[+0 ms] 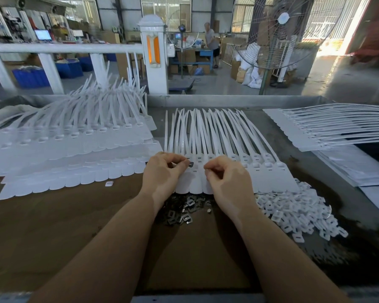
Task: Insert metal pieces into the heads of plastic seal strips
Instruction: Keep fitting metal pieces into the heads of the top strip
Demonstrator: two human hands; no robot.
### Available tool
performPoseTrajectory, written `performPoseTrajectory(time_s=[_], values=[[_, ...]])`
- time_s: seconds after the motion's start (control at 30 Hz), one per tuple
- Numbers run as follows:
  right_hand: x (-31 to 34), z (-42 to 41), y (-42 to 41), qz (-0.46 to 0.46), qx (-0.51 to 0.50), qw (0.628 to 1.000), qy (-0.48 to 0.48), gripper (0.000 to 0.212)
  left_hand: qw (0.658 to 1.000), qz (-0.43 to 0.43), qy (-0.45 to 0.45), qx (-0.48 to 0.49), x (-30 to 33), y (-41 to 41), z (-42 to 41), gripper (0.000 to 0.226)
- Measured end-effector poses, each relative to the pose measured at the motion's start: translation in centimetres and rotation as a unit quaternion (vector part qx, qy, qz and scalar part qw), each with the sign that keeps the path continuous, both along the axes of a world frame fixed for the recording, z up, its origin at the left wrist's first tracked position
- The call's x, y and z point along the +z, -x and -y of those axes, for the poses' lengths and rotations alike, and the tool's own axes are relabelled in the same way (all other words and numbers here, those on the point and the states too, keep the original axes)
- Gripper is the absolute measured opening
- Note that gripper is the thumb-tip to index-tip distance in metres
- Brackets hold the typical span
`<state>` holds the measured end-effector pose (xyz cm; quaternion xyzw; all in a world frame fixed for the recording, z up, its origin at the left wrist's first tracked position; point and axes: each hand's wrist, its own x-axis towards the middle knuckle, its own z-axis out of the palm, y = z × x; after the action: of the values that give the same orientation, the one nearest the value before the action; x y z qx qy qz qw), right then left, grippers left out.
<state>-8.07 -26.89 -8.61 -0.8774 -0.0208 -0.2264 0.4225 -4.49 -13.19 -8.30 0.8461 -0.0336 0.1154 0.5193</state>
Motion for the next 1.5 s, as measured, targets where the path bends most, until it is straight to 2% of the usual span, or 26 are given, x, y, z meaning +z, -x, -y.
performPoseTrajectory(time_s=[0.13,0.27,0.37,0.43,0.63,0.8,1.03,1.13,1.2,1.3,1.4,1.5], values=[[0.0,0.0,0.1,-0.001,0.0,1.0,0.004,0.011,1.0,-0.004,0.008,0.007,0.0,-0.1,0.1,0.006],[0.0,0.0,0.0,0.002,0.0,1.0,0.007,0.012,0.996,-0.03,0.075,0.023,0.2,-0.2,0.4,0.009],[0.0,0.0,0.0,0.003,0.002,1.0,0.008,0.012,0.995,-0.039,0.089,0.023,0.5,-0.3,0.4,0.013],[0.1,0.0,0.0,0.004,0.003,1.0,0.008,0.012,0.996,-0.036,0.08,0.014,0.5,-0.2,0.3,0.013],[0.2,-0.1,0.2,0.016,0.033,0.999,-0.024,0.016,0.999,-0.015,-0.017,-0.044,0.6,0.5,0.0,0.009],[0.1,0.0,0.1,0.016,0.051,0.998,-0.036,0.008,0.994,-0.012,-0.026,-0.102,0.6,0.8,-0.3,0.006],[0.0,0.0,0.2,0.013,0.058,0.998,-0.029,0.014,0.991,-0.022,-0.016,-0.128,0.7,1.0,-0.4,0.008],[0.1,0.0,0.2,0.014,0.061,0.998,-0.03,0.01,0.992,-0.028,0.018,-0.121,0.6,1.2,-0.3,0.009],[0.1,0.0,0.1,0.014,0.068,0.997,-0.037,0.009,0.992,-0.035,0.081,-0.085,0.6,1.2,-0.2,0.011],[0.3,-0.1,0.3,0.008,0.125,0.991,-0.04,0.01,0.986,-0.058,0.149,-0.042,0.8,1.2,-0.2,0.014],[0.4,-0.3,0.6,-0.006,0.214,0.977,-0.007,0.011,0.984,-0.071,0.161,-0.037,1.0,1.2,-0.2,0.014],[0.4,-0.4,0.6,-0.006,0.256,0.967,0.013,0.012,0.984,-0.072,0.158,-0.031,1.0,1.1,-0.2,0.014]])
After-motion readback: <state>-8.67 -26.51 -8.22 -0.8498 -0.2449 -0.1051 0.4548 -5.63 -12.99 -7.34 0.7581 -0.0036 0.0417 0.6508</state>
